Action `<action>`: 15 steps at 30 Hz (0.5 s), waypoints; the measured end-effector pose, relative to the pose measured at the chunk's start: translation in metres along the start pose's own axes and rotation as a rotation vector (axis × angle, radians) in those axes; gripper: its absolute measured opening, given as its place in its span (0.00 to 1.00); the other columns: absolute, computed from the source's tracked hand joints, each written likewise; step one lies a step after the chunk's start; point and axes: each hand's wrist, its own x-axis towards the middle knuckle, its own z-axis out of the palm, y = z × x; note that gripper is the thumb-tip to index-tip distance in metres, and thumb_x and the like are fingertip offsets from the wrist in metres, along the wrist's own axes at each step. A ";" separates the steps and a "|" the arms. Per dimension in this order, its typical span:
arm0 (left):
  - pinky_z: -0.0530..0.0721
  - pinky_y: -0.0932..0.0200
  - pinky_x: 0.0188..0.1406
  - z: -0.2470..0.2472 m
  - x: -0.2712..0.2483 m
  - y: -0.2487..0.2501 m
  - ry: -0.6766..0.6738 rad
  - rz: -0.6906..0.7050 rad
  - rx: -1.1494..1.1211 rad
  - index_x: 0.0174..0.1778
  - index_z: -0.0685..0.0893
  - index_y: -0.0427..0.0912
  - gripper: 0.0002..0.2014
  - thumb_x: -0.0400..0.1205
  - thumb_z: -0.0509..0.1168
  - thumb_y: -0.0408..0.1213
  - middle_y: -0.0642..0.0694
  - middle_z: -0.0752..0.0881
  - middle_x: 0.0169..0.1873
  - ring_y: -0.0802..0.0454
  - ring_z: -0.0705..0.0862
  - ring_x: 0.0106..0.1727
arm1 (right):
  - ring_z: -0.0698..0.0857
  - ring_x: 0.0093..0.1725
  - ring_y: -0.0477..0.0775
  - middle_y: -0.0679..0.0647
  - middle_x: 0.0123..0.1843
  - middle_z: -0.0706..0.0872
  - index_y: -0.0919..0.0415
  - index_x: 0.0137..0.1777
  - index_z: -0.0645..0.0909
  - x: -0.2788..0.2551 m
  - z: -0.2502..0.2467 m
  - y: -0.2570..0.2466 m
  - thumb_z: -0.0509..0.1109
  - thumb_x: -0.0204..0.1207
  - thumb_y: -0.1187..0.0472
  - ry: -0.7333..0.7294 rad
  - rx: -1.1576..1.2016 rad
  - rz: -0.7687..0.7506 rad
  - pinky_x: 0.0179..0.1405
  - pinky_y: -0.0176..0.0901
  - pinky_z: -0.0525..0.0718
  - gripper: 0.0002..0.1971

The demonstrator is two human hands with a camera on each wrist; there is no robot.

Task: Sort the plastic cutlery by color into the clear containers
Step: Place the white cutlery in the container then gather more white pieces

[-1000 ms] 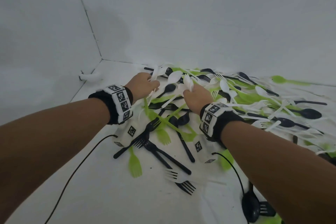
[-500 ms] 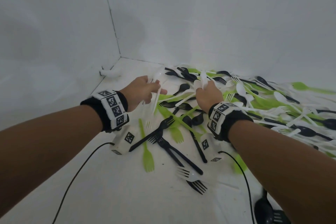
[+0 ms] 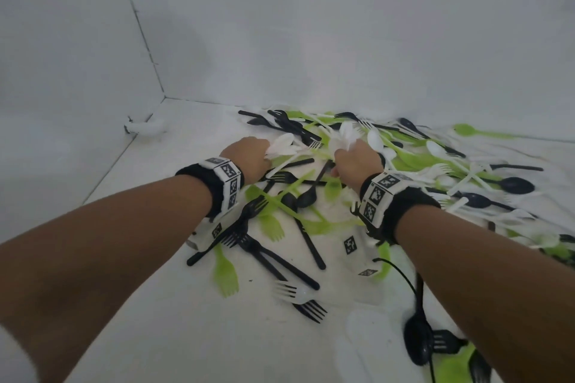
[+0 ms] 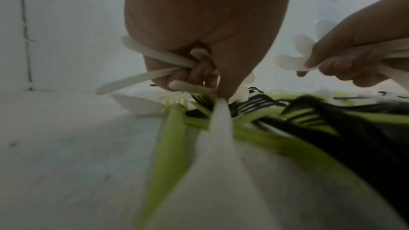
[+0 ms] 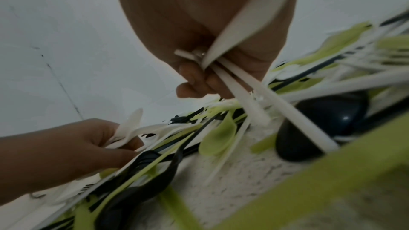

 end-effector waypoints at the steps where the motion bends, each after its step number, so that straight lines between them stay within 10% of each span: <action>1: 0.79 0.51 0.50 -0.002 0.001 0.001 0.009 -0.007 -0.022 0.42 0.75 0.45 0.10 0.86 0.64 0.44 0.42 0.85 0.50 0.40 0.84 0.53 | 0.87 0.57 0.65 0.61 0.56 0.90 0.62 0.61 0.74 0.000 -0.004 0.003 0.61 0.82 0.55 0.001 -0.010 0.009 0.61 0.56 0.85 0.14; 8: 0.74 0.52 0.35 -0.030 -0.003 0.028 0.048 0.113 -0.039 0.34 0.75 0.42 0.17 0.87 0.61 0.45 0.47 0.81 0.34 0.45 0.81 0.39 | 0.84 0.53 0.63 0.59 0.51 0.82 0.66 0.62 0.78 0.012 -0.039 0.020 0.65 0.80 0.53 0.114 0.050 0.068 0.48 0.49 0.78 0.18; 15: 0.80 0.54 0.46 -0.036 -0.011 0.084 0.058 0.178 -0.364 0.47 0.81 0.55 0.09 0.90 0.59 0.48 0.55 0.91 0.41 0.54 0.86 0.42 | 0.85 0.51 0.63 0.59 0.52 0.85 0.67 0.65 0.77 0.018 -0.065 0.025 0.67 0.79 0.56 0.213 0.132 0.062 0.44 0.50 0.82 0.19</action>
